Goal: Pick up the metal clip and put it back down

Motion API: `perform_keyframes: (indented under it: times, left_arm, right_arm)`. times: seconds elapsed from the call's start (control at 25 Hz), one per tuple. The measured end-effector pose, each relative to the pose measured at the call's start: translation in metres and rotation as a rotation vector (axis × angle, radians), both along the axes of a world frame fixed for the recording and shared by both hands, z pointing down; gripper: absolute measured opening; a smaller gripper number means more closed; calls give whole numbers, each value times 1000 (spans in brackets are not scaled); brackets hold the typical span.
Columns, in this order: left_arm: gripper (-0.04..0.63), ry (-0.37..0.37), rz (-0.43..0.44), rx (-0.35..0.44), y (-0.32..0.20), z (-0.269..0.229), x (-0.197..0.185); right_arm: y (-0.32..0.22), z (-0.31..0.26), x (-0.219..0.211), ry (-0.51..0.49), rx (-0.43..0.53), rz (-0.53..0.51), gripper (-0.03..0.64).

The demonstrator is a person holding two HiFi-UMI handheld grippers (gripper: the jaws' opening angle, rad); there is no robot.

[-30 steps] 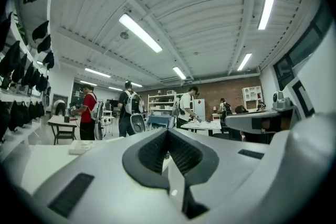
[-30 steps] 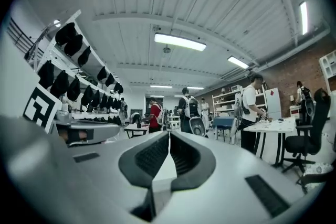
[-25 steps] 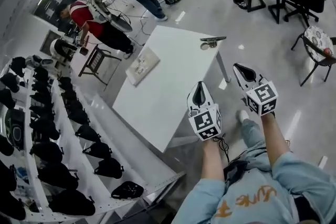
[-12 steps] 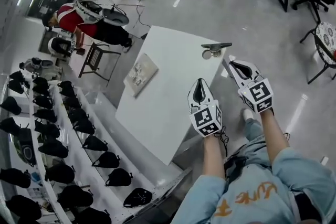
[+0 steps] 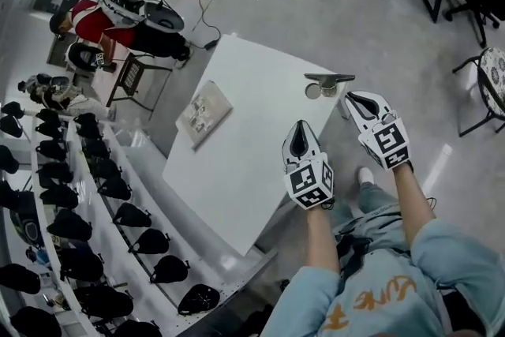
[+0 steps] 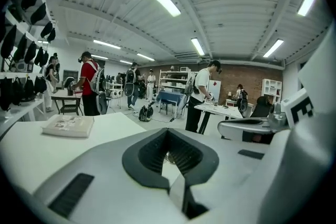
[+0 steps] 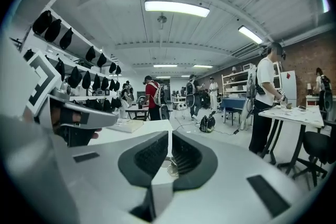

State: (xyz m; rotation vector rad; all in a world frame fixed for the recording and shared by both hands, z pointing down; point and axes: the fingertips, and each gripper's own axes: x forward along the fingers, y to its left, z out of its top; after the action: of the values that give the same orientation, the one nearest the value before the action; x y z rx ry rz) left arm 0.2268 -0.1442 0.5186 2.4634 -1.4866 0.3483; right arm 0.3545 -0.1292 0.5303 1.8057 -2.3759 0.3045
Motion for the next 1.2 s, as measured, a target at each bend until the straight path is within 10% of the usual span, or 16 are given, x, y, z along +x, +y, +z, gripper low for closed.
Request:
perform_keyframes:
  times: [0.52,1.2]
  left_arm:
    - [9,10,21,-130,-45,57,-3]
    - [9,12,-19,-205,-69,88,-38]
  right_arm:
    - [-52,75,-26,171,-161,-95,32]
    - [-94,140,-50,632,-250,-262,126]
